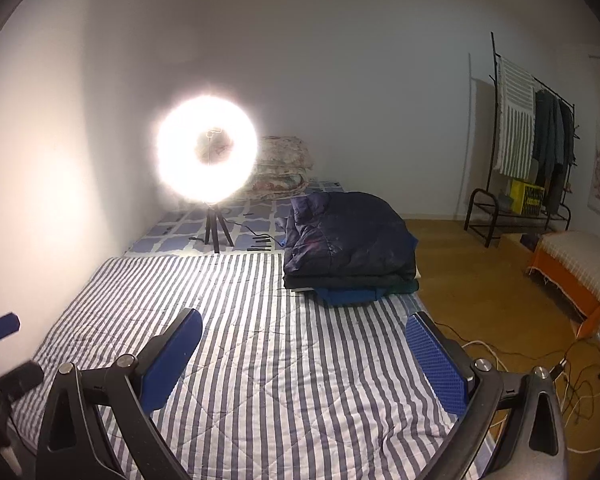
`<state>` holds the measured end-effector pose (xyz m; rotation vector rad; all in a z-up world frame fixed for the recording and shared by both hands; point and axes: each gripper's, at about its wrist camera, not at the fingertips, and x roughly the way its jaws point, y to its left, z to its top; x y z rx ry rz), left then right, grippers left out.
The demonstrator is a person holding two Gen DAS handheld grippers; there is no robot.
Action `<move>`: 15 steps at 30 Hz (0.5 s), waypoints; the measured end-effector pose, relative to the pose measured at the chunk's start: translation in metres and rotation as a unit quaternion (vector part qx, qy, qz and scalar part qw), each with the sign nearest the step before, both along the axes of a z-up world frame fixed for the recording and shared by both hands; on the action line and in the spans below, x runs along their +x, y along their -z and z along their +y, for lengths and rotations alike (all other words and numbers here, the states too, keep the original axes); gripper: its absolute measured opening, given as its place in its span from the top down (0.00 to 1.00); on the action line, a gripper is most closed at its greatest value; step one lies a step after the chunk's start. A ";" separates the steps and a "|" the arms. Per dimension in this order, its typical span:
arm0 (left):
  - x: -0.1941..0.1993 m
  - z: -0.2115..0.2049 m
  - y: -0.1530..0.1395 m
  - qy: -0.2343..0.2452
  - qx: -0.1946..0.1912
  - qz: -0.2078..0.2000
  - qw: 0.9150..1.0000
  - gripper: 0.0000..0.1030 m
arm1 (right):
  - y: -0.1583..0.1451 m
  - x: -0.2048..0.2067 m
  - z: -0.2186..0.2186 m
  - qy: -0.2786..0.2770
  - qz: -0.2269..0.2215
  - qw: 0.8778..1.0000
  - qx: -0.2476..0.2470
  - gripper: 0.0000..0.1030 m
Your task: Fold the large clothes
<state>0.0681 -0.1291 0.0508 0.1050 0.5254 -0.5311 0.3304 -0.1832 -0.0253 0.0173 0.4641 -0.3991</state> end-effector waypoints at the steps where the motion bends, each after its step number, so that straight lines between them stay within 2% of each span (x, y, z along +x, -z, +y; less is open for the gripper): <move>1: 0.000 0.000 0.000 -0.001 0.000 -0.002 1.000 0.00 | 0.001 0.000 0.000 0.002 0.000 1.000 -0.001 0.00; 6: -0.004 -0.003 0.002 -0.022 0.021 -0.019 0.999 0.00 | 0.006 0.003 -0.001 0.005 0.004 1.000 -0.008 0.00; 15: 0.001 -0.004 0.008 -0.027 0.025 -0.005 0.999 0.00 | 0.005 0.002 -0.001 0.018 -0.009 1.000 -0.017 0.00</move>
